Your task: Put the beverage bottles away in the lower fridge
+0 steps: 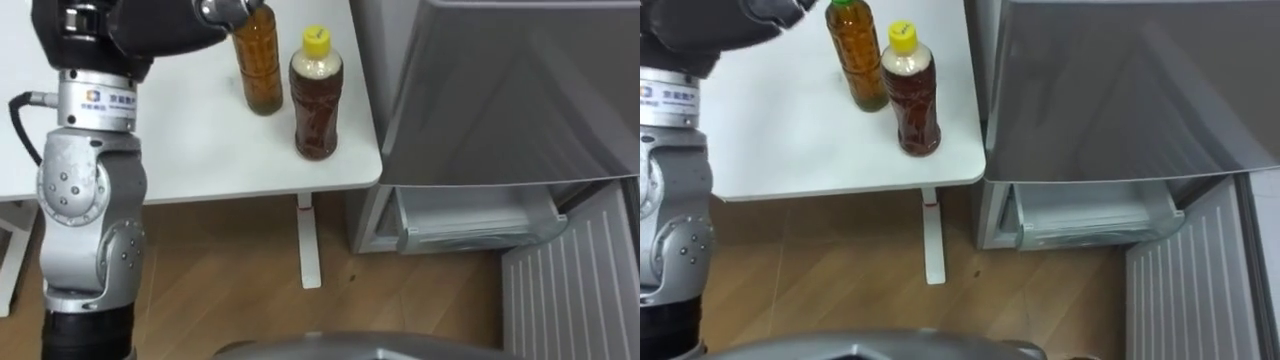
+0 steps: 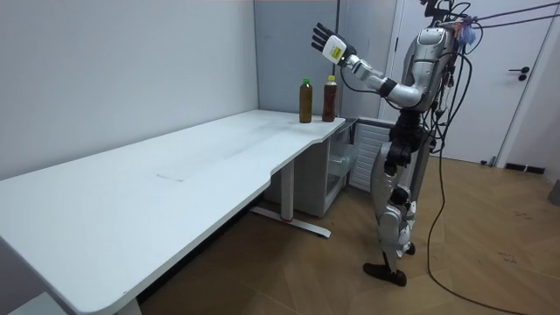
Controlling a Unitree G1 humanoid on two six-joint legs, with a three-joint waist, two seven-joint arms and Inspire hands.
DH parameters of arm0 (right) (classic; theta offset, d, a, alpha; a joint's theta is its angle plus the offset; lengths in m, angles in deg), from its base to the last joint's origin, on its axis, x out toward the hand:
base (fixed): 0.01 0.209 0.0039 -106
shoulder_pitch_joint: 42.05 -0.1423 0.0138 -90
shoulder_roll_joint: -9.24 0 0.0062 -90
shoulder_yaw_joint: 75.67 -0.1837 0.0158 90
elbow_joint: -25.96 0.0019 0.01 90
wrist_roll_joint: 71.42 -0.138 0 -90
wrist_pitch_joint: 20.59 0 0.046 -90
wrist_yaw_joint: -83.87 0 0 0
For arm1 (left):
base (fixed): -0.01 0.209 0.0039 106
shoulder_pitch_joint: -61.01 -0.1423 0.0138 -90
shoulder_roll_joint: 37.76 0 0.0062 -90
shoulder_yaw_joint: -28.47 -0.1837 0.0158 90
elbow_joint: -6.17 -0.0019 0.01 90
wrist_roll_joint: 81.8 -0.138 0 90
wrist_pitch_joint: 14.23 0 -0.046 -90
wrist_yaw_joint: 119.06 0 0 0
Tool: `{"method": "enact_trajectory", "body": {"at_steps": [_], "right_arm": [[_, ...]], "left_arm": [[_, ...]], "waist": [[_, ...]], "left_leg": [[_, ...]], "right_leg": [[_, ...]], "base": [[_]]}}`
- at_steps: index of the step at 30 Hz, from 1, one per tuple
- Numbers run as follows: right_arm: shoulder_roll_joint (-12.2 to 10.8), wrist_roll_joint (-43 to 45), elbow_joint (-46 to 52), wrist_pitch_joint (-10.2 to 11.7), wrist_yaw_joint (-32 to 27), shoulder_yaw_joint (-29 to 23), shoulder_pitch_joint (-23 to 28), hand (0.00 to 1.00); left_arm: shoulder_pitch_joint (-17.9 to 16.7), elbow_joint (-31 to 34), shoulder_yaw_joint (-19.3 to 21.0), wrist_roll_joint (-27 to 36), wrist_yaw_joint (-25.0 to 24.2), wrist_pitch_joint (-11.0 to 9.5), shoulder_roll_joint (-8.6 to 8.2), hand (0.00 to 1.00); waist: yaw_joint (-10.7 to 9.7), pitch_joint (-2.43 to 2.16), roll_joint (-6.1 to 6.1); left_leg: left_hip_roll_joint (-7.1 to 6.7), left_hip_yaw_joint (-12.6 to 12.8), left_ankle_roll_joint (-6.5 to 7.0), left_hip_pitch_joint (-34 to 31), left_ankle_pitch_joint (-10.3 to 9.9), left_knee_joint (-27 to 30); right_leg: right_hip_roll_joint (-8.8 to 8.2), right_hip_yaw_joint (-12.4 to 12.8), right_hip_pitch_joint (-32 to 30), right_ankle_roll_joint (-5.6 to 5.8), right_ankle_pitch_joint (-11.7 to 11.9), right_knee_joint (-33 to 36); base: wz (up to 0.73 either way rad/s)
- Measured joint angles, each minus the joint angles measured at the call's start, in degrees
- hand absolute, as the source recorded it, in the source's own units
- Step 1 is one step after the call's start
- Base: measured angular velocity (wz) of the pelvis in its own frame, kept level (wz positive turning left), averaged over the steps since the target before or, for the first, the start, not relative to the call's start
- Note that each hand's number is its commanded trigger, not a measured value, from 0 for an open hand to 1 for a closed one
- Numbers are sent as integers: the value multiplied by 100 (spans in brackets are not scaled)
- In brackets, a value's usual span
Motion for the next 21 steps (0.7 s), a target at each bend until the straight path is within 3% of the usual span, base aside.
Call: {"method": "enact_trajectory", "body": {"at_steps": [4,8,11,21], "right_arm": [[-5,140,12,-90,-27,-2,20,0],[-6,217,54,-228,-112,9,13,0],[-7,217,66,-306,-161,31,14,0],[6,161,33,-426,-284,157,-73,0]], "left_arm": [[-4,-81,-81,89,-204,170,-5,0],[-17,-190,-259,131,-468,424,-16,0],[-20,-255,-384,294,-674,595,-18,0],[-19,-536,-719,548,-1165,855,-14,0]], "waist": [[-5,-19,27],[-15,-66,96],[-79,-66,117],[-110,-32,108]], "left_leg": [[0,0,0,-52,0,47],[1,23,3,-138,1,89],[4,23,3,-141,2,95],[13,71,3,-150,2,180]], "right_leg": [[0,18,-38,0,0,18],[-4,50,-170,-4,2,113],[-4,46,-172,-7,4,130],[-6,111,-212,-16,-7,194]], "base": [[1],[-4],[0],[-2]]}}
